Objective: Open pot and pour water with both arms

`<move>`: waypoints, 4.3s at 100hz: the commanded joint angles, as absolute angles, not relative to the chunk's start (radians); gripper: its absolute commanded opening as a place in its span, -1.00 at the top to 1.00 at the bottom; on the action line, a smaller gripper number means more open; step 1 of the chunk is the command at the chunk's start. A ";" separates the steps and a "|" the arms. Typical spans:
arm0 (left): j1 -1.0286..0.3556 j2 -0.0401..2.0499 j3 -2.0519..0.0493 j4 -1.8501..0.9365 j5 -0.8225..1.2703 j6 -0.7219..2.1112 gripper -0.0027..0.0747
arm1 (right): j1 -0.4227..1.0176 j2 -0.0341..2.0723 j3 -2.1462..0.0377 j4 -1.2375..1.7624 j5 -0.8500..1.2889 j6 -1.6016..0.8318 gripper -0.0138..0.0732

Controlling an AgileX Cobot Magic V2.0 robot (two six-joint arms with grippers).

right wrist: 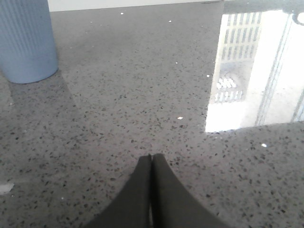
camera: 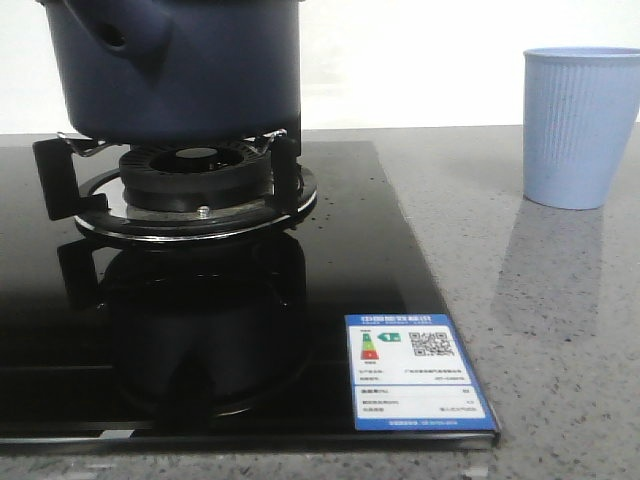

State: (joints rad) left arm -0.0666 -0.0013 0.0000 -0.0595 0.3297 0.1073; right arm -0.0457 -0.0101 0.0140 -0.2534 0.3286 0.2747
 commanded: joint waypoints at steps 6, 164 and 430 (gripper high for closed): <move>-0.064 -0.029 0.039 -0.060 0.276 0.098 0.98 | -0.052 -0.033 0.019 -0.268 0.307 0.269 0.84; -0.064 -0.029 -0.022 -1.165 -0.114 0.096 0.98 | -0.052 -0.019 -0.105 -0.190 -0.248 0.690 0.83; -0.168 1.460 -1.167 -1.648 0.897 1.824 -0.63 | 0.586 0.512 -0.832 0.088 0.252 -0.350 -0.83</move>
State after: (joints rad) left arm -0.1625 1.4818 -1.1312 -1.6069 0.8435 1.8198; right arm 0.5823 0.5009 -0.7988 0.0819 0.3244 -0.3513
